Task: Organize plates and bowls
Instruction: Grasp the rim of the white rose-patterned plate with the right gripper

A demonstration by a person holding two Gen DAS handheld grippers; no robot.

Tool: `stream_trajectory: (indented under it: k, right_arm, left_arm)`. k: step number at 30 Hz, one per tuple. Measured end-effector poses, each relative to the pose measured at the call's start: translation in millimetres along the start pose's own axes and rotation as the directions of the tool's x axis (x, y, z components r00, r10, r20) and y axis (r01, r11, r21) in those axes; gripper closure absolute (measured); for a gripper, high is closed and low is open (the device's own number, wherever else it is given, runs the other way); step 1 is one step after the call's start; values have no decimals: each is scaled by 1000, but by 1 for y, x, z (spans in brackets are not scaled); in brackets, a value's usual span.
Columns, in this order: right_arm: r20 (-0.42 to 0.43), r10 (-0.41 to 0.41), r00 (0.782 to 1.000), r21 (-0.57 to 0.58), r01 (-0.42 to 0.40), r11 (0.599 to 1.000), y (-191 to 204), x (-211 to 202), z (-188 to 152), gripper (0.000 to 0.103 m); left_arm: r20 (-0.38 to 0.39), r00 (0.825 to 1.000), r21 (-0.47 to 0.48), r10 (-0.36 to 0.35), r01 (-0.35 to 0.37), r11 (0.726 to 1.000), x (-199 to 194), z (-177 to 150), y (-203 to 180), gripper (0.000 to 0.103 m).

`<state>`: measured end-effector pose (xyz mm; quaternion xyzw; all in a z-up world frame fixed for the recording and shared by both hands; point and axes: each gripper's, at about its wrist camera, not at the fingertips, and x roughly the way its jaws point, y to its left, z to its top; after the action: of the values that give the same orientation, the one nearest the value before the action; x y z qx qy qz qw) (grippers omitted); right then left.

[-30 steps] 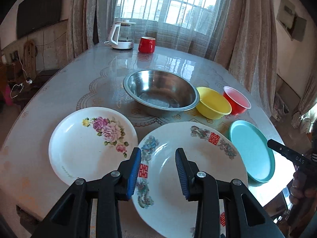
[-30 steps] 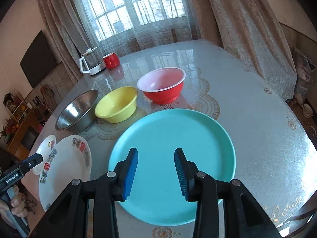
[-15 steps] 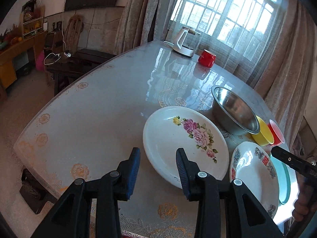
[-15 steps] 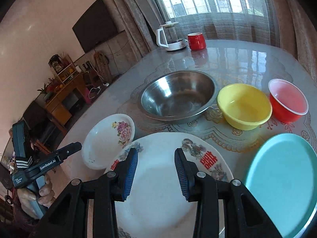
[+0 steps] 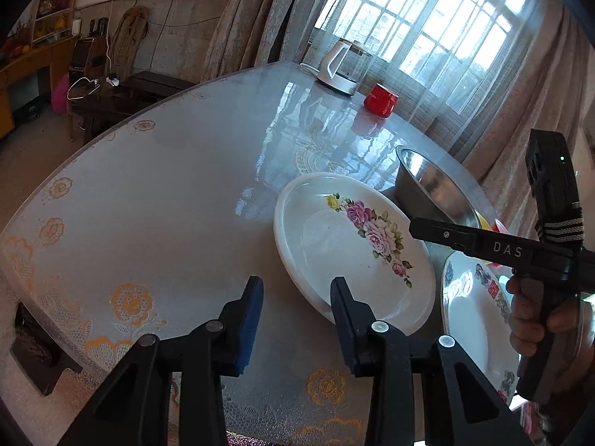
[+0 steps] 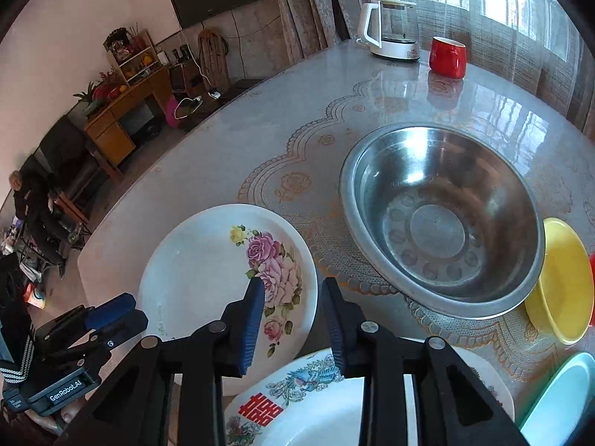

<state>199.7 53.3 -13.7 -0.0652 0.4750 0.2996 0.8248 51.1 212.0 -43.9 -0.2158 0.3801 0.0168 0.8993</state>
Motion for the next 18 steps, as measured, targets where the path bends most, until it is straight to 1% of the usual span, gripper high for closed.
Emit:
stream_trajectory:
  k: [4,6,7,8,11,13,16,18]
  right_arm:
    - [-43,-29,999,-8,29,1000,-3,17,0,75]
    - [-62,-36,997,-19,35,999,-4,26,-1,80]
    - [-53,-40,998,-37,38,999,-2,26,-2,80]
    - [-57,-25,998,-41,23,999,0,26,-3,85]
    - [-46,-50,998,-55,47,997,3,25,-2,85]
    - [-40,-36,999,-33,34,999,0,25,-2,87]
    - [-26,-1,1000,-11,1,1000,-1,20,0,89]
    - [-5,19,1000,-10,-19,1000,6,15,4,89]
  left_arm:
    - [-14,1000,-14,-7,7,1000,8,1,-1,65]
    - [-30,999,-16,-20,20,1000,14,1,-3,65]
    - [-29,999,-19,-23,22,1000,15,2,-4,69]
    - [-29,999,-15,-25,25,1000,16,2,-6,74]
    - [-15,1000,-7,18,-18,1000,18,4,-10,76]
    - [-8,999,-3,41,-41,999,17,5,-10,77]
    - [16,999,5,47,-47,999,9,7,-6,77]
    - [32,998,8,51,-52,999,2,11,-5,77]
